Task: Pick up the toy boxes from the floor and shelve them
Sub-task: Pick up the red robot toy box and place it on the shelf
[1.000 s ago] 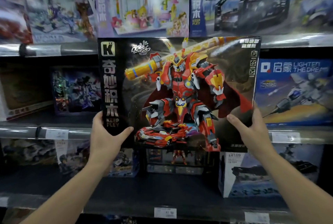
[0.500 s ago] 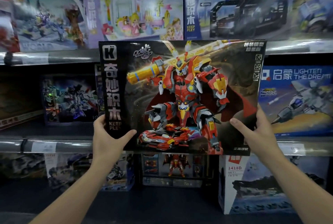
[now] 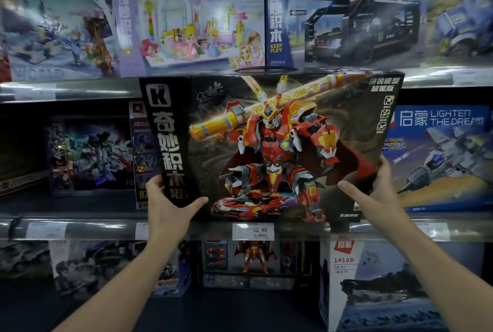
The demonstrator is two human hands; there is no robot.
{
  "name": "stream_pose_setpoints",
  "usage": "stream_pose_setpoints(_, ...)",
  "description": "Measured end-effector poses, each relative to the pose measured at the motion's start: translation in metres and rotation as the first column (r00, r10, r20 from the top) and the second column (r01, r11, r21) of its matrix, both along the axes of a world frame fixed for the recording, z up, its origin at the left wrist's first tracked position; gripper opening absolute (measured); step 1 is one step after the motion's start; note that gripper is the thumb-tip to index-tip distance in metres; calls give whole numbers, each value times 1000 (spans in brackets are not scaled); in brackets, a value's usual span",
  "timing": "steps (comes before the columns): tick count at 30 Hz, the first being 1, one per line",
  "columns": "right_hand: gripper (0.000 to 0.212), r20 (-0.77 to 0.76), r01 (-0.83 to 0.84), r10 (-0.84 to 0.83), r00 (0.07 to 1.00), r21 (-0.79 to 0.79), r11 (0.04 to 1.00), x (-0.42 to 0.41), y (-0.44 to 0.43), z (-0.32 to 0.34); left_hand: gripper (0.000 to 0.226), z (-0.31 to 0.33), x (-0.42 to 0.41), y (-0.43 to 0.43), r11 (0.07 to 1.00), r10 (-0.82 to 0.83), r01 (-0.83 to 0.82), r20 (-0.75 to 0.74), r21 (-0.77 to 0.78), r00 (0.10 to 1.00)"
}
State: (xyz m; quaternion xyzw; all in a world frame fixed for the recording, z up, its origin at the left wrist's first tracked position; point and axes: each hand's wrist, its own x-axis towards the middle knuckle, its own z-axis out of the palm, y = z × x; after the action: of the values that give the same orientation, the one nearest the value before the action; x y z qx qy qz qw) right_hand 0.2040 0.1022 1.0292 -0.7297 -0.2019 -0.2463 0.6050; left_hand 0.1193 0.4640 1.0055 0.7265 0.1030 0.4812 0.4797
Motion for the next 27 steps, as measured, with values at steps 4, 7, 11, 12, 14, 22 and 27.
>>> stream_pose_setpoints(4,92,-4,8,-8,1000,-32,999,8,-1,4,97,1,14,0,1000,9,-9,-4,0,1000)
stream_pose_setpoints(7,93,15,11,-10,1000,-55,998,15,1,7,99,7,21,0,1000,9,-9,-5,5,1000)
stream_pose_setpoints(11,97,12,16,-15,1000,-76,997,25,2,-1,101,3,34,1,1000,3,-3,-39,7,999)
stream_pose_setpoints(12,98,12,14,-13,1000,-79,997,26,3,-3,101,0,37,1,1000,6,-5,-47,11,999)
stream_pose_setpoints(14,98,17,13,-11,1000,-83,996,27,3,-5,103,-4,42,3,999,11,-10,-45,30,999)
stream_pose_setpoints(22,90,67,71,-62,996,-136,988,30,1,-7,107,-4,43,5,995,12,-7,-47,101,999)
stream_pose_setpoints(27,91,76,103,-93,993,-142,984,27,2,-7,103,2,39,4,994,-24,31,-68,105,997)
